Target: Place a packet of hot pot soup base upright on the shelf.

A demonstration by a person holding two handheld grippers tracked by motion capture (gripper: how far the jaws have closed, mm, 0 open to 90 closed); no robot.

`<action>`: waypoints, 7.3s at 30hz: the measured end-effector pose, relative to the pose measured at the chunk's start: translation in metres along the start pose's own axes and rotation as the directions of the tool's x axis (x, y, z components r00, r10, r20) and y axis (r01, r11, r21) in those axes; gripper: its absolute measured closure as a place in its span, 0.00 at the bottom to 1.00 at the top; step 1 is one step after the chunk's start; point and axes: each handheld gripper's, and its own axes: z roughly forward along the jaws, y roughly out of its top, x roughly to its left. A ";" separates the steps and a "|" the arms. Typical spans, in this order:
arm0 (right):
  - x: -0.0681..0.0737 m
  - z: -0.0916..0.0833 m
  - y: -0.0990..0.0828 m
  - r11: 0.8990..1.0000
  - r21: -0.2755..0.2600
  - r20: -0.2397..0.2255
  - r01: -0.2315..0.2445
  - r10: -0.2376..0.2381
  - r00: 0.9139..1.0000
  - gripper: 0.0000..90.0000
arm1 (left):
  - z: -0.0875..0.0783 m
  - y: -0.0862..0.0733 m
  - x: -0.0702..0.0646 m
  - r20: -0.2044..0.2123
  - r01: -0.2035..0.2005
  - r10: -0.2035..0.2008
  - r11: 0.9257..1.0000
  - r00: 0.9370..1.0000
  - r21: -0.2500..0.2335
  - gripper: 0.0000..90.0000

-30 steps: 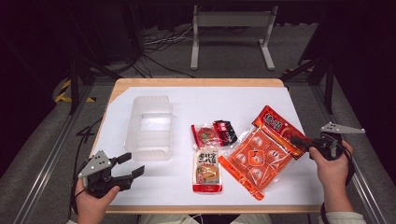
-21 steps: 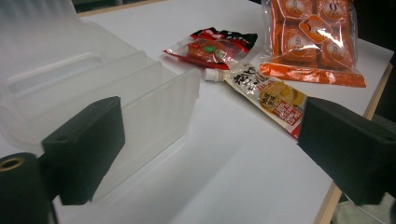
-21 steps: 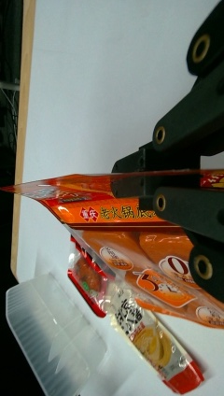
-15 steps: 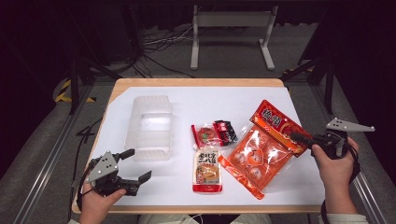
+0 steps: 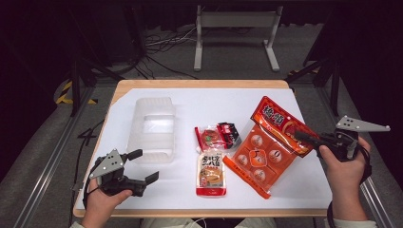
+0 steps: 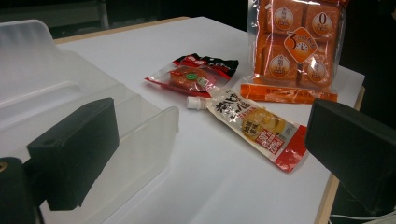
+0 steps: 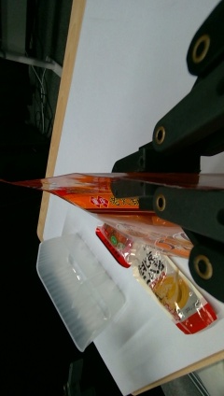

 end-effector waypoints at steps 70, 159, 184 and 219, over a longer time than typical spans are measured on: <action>0.104 0.060 0.062 0.975 -0.089 -0.344 0.202 -0.220 0.913 1.00 | 0.102 0.052 -0.016 0.123 -0.117 0.117 0.993 0.985 -0.008 0.04; 0.100 0.071 0.052 0.964 -0.208 -0.274 0.163 -0.218 0.937 0.82 | 0.140 0.070 -0.022 0.513 -0.080 0.090 0.996 0.854 -0.041 0.78; 0.027 0.071 0.028 0.985 -0.133 -0.081 0.107 -0.118 0.990 0.65 | 0.103 0.075 0.011 0.436 -0.012 0.060 0.994 0.898 -0.110 0.78; 0.000 0.082 0.012 0.995 -0.093 -0.063 0.024 -0.030 0.998 0.63 | 0.097 0.141 0.041 0.326 -0.014 0.079 0.981 0.942 -0.196 0.78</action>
